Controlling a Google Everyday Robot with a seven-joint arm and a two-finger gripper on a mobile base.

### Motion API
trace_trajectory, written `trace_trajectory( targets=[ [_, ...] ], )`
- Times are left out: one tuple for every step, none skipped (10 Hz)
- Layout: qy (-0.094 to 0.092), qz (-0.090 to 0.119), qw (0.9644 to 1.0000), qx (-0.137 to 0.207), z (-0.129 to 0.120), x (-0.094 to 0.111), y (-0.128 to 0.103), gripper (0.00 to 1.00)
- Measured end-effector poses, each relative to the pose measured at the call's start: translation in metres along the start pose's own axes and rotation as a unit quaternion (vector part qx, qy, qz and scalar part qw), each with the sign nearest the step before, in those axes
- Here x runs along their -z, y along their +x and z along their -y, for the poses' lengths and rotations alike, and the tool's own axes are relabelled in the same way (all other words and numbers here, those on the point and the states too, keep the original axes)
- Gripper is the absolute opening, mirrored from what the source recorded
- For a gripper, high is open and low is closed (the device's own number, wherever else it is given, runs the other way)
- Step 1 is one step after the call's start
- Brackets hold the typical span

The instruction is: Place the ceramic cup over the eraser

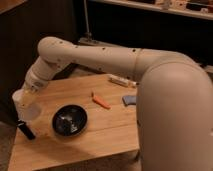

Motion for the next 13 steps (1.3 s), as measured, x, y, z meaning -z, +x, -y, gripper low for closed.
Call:
trace_trajectory(
  targets=[
    [-0.006,0.003,1.0000,0.004,0.007,-0.014,0.000,0.03],
    [-0.009,0.005,0.9999,0.008,0.011,-0.024,0.002,0.03],
    [-0.014,0.011,0.9998,0.012,0.015,-0.032,0.003,0.03],
    [-0.017,0.015,0.9996,0.016,0.015,-0.033,0.001,0.03],
    [-0.021,0.017,0.9995,0.019,0.013,-0.034,-0.001,0.03],
    [-0.025,0.017,0.9993,0.021,0.011,-0.034,-0.003,0.03],
    [-0.028,0.017,0.9992,0.025,0.007,-0.033,-0.004,0.03],
    [-0.031,0.016,0.9990,0.028,0.004,-0.033,-0.005,0.03],
    [-0.033,0.015,0.9989,0.030,0.002,-0.034,-0.006,0.03],
    [-0.037,0.014,0.9987,0.033,-0.001,-0.038,-0.007,0.03],
    [-0.039,0.014,0.9986,0.034,-0.002,-0.041,-0.008,0.03],
    [-0.039,0.015,0.9985,0.036,-0.002,-0.044,-0.009,0.03],
    [-0.041,0.015,0.9983,0.039,-0.002,-0.048,-0.012,0.03]
  ],
)
